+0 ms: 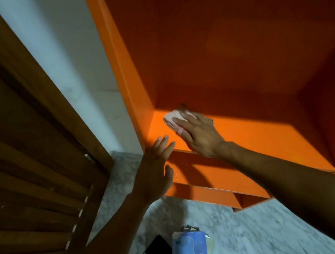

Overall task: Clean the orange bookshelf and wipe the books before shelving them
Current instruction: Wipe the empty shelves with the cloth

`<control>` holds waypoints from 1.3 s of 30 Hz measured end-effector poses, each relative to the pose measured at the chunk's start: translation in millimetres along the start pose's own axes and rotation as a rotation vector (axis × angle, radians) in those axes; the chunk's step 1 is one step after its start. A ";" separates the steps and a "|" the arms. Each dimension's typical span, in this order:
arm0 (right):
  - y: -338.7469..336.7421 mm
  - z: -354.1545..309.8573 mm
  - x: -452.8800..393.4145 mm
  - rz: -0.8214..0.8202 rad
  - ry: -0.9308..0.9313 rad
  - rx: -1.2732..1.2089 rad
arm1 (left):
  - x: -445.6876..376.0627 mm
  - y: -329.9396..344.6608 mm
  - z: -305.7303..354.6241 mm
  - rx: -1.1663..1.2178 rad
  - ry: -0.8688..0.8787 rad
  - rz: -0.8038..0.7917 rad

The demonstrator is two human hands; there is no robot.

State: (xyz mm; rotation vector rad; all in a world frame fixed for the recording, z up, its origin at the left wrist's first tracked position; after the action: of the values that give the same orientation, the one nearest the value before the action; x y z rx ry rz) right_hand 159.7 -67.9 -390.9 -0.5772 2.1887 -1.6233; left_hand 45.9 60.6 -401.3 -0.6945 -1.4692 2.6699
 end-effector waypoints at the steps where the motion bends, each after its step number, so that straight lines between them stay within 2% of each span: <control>1: 2.9 -4.9 7.7 -0.017 -0.041 -0.015 | 5.9 -8.2 -4.4 0.061 -0.032 0.064; 4: 5.7 -16.2 32.0 -0.060 -0.179 -0.131 | 20.9 -33.1 -14.1 0.148 -0.156 0.269; 6: 2.2 -24.4 45.9 -0.079 -0.275 -0.227 | 26.4 -44.4 -16.3 0.177 -0.224 0.343; 9: -16.7 -35.5 52.5 -0.040 -0.317 -0.370 | 28.2 -47.3 -23.8 0.168 -0.310 0.352; 12: -47.1 -29.3 31.6 0.106 -0.182 -0.545 | 26.4 -39.9 -25.3 0.127 -0.283 0.276; 15: -56.5 16.3 -19.7 0.278 0.091 -0.458 | 26.4 -32.4 -24.2 0.120 -0.227 0.231; 18: -49.1 40.0 -69.3 0.274 0.230 -0.364 | 28.2 -24.9 -26.7 0.117 -0.211 0.207; 20: -36.5 27.5 -95.8 0.195 0.234 -0.311 | 29.2 -22.0 -27.9 0.109 -0.213 0.204; 23: -10.6 1.7 -127.6 0.083 0.199 -0.094 | 31.8 -19.2 -30.1 0.129 -0.208 0.204; 26: 6.2 -3.6 -129.5 0.038 0.207 -0.054 | 34.0 -17.2 -31.4 0.161 -0.237 0.211; 29: 3.9 -16.3 -97.2 -0.001 0.212 -0.091 | 33.4 -18.7 -32.3 0.168 -0.279 0.232; 32: -0.5 -43.6 -60.7 0.084 0.048 -0.058 | 31.3 -19.4 -31.8 0.196 -0.302 0.266; 36: 8.7 -62.1 -23.5 0.084 -0.140 -0.107 | 33.3 -23.4 -30.2 0.247 -0.345 0.312; 39: 12.8 -74.9 7.3 0.099 -0.400 -0.101 | 33.1 -30.5 -32.0 0.229 -0.416 0.375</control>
State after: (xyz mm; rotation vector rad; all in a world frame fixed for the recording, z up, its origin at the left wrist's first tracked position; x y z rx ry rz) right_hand 114.0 -7.4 -382.5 -0.7372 1.9726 -1.2283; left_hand 22.5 110.5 -403.7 -0.4520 -1.1515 3.3681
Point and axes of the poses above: each hand's wrist, its own x-axis away from the middle knuckle, its own y-axis out of the palm, z = x × y, the point moved 7 cm from there along -x, towards the middle knuckle, and after that the axes turned 3 degrees about y, right-handed, at the moved point
